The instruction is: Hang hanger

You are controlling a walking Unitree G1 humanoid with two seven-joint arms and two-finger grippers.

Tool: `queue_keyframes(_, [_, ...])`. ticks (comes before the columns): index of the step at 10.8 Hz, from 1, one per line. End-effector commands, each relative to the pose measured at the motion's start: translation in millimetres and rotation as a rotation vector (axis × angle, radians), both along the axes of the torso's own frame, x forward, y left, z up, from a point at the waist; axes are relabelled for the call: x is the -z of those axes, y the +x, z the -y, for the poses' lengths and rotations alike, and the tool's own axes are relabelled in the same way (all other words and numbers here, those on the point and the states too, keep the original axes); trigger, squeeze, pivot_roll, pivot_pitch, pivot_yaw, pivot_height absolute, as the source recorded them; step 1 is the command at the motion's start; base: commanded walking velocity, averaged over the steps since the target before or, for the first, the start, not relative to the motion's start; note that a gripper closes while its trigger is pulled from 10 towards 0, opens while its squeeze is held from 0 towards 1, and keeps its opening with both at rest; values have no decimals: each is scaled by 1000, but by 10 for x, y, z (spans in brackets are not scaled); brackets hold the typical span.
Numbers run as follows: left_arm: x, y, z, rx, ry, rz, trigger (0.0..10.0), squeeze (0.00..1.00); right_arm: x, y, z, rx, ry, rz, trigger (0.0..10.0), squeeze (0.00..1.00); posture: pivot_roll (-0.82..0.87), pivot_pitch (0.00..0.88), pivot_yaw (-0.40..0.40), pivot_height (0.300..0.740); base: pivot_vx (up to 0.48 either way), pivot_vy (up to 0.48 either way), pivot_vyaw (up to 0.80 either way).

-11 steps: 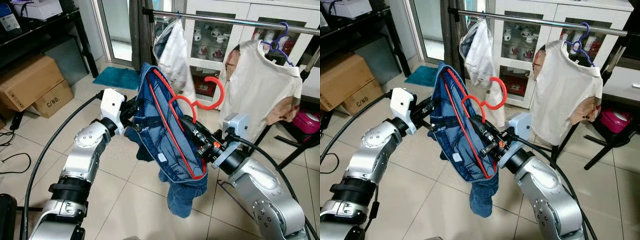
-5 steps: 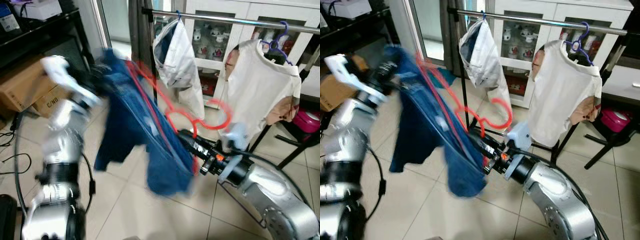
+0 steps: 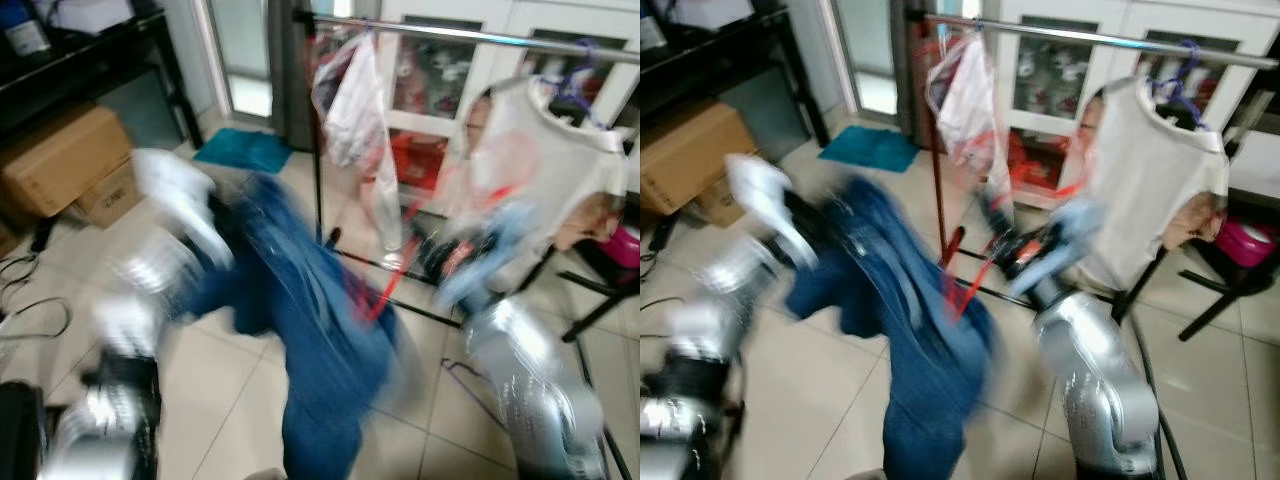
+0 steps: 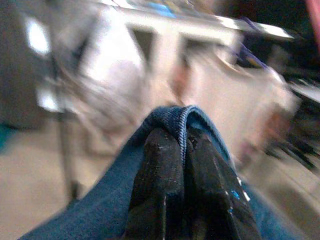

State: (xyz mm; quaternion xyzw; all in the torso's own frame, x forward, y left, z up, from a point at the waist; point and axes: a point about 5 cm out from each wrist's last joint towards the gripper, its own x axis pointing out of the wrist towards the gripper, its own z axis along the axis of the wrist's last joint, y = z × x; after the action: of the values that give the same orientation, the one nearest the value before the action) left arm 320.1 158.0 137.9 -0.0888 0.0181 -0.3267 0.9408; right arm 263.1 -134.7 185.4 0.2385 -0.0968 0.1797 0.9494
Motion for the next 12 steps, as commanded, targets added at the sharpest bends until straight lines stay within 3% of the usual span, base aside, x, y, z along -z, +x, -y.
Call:
queue_keyframes(1, [-183, -32, 21, 43, -17, 72, 0, 0, 64, 41, 197, 164, 38, -39, 0, 0, -94, 0, 98, 740, 0, 0, 0])
queue_keyframes(2, [-128, -166, -17, 27, -9, 59, 0, 0, 130, 40, 338, 291, 27, -43, 0, 0, -78, 0, 89, 740, 0, 0, 0])
queue_keyframes(3, [-106, -294, -94, -23, -15, 47, 0, 0, 261, 13, 350, 327, -13, -95, 0, 0, -61, 0, 72, 740, 0, 0, 0])
queue_keyframes(4, [-108, -356, -171, -92, -15, 41, 0, 0, 365, -8, 296, 311, -142, -143, 0, 0, -51, 19, 55, 740, 0, 0, 0])
queue_keyframes(5, [-85, -451, -326, -224, 28, 18, 3412, 0, 572, -74, 177, 256, -278, -261, 10000, 0, -43, 51, 38, 740, 0, 0, 0])
queue_keyframes(6, [-36, -560, -417, -308, 80, -39, 10000, 0, 675, -204, 84, 193, -312, -309, 10000, 0, -25, 72, 16, 740, 0, 0, 0])
queue_keyframes(8, [-106, -739, -363, -363, 125, -6, 10000, 0, 789, -359, 213, 292, -311, -374, 10000, 0, -13, 42, 8, 740, 0, 0, -800])
queue_keyframes(9, [-108, -691, -301, -350, 71, -17, 10000, 0, 714, -306, 280, 341, -281, -352, 10000, 0, -46, 45, 11, 740, 0, 0, -800])
queue_keyframes(10, [-62, -576, -238, -359, 32, -89, 10000, 0, 532, -233, 343, 429, -270, -309, 10000, 0, -90, 63, 30, 740, 0, 0, -800])
queue_keyframes(11, [-75, -517, -166, -318, 15, -114, 10000, 0, 492, -221, 347, 429, -286, -286, 10000, 0, -111, 94, 38, 740, 0, 0, -800])
queue_keyframes(12, [-108, -471, -71, -270, 34, -104, 10000, 0, 520, -260, 383, 409, -298, -287, 10000, 0, -115, 54, 43, 740, 0, 0, -800])
